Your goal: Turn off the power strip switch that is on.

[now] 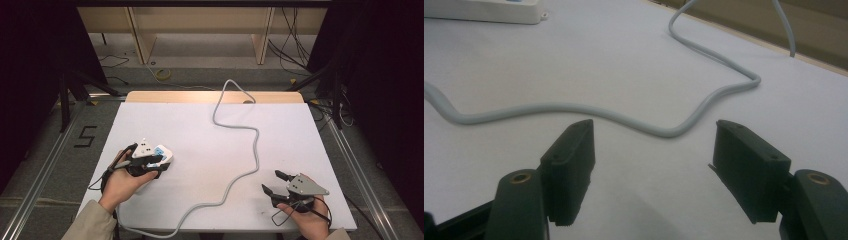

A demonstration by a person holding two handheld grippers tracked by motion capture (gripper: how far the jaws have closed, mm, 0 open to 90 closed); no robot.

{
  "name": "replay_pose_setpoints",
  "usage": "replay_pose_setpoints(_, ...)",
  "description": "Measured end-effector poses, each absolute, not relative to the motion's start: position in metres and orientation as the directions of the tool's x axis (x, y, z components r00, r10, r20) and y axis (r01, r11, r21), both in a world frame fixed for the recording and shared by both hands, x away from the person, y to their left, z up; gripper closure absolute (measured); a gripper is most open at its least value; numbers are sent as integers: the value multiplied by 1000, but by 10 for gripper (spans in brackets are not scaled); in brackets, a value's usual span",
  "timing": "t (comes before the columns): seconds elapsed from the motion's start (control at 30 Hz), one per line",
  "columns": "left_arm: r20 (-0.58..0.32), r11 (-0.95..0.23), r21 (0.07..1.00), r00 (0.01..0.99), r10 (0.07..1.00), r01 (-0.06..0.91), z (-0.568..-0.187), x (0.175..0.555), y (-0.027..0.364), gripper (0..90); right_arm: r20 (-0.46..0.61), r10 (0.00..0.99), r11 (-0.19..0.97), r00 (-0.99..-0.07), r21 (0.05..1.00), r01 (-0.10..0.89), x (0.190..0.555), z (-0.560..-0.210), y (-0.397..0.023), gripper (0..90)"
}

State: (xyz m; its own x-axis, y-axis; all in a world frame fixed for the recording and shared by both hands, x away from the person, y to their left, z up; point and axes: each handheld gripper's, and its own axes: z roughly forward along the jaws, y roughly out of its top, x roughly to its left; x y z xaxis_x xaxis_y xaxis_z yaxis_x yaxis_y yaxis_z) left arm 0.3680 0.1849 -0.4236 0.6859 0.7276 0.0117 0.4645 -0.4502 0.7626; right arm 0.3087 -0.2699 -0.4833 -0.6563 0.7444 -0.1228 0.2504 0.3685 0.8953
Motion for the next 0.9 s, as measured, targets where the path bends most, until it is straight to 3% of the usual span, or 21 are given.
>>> replay_pose_setpoints(0.23, 46, -463, 796, 723, 690, 390, -428, 366, 173, 438, -122, 742, 368, -659, 896, 249, 308, -483, -270, 339)
replay_pose_setpoints(0.43, 13, -417, 828, 731, 683, 375, -429, 363, 166, 360, -121, 740, 366, -661, 897, 247, 308, -483, -270, 338)
replay_pose_setpoints(0.9, 19, -338, 891, 718, 696, 304, -442, 353, 158, 300, -116, 738, 364, -664, 898, 247, 308, -483, -270, 333)
